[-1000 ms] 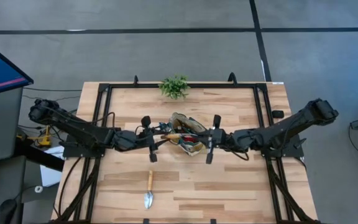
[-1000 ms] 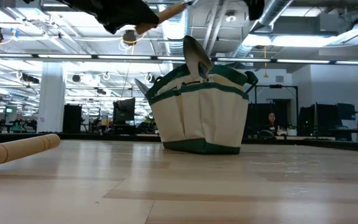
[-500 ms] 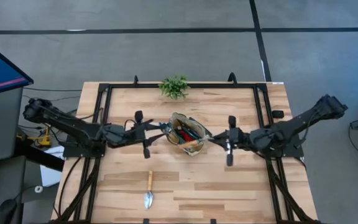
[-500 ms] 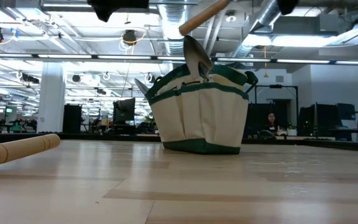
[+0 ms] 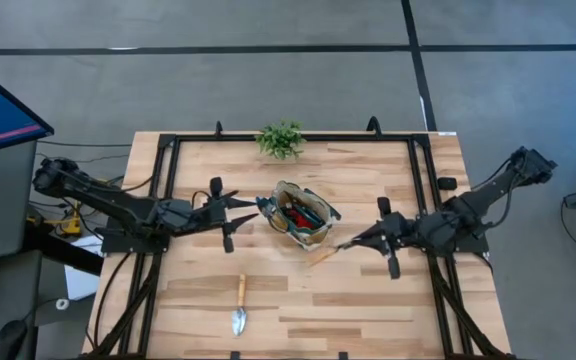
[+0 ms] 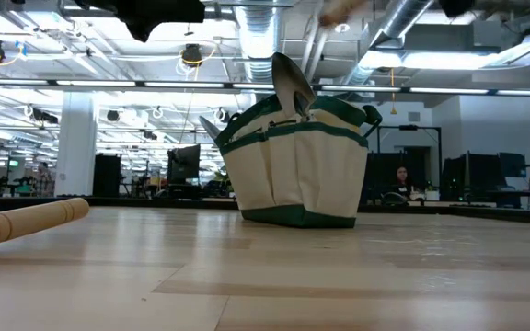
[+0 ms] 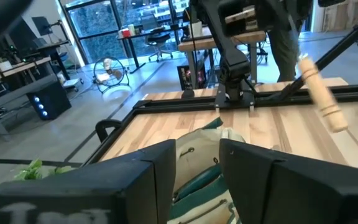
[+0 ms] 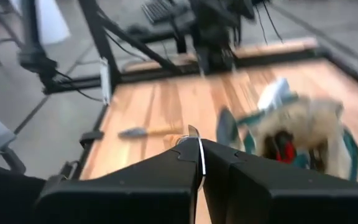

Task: Pick & Place Garden tools in Gardening bag
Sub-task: Put the top trowel into the gardening bag

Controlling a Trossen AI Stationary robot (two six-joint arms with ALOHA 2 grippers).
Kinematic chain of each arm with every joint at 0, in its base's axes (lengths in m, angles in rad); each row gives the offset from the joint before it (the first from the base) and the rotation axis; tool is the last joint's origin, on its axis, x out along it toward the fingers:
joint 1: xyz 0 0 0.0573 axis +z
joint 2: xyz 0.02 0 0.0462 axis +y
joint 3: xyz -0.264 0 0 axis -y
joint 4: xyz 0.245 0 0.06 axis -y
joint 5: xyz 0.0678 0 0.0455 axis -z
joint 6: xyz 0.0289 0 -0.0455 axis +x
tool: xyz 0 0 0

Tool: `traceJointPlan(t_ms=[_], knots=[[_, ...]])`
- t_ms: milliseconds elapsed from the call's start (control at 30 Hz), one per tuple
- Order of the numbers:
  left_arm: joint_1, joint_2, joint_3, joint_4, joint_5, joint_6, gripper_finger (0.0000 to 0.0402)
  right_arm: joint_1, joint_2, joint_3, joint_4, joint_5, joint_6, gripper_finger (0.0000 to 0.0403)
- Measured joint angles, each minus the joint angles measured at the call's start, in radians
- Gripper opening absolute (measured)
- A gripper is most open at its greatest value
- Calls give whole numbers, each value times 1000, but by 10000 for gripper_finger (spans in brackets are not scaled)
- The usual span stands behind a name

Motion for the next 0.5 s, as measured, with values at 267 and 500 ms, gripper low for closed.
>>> traceJointPlan(t_ms=[267,500], knots=[[0,-1,-1,2,0,0,114,-80,53,19,-168,6,137,0],[0,-1,-1,1,0,0,114,-144,110,120,-321,8,120,0]])
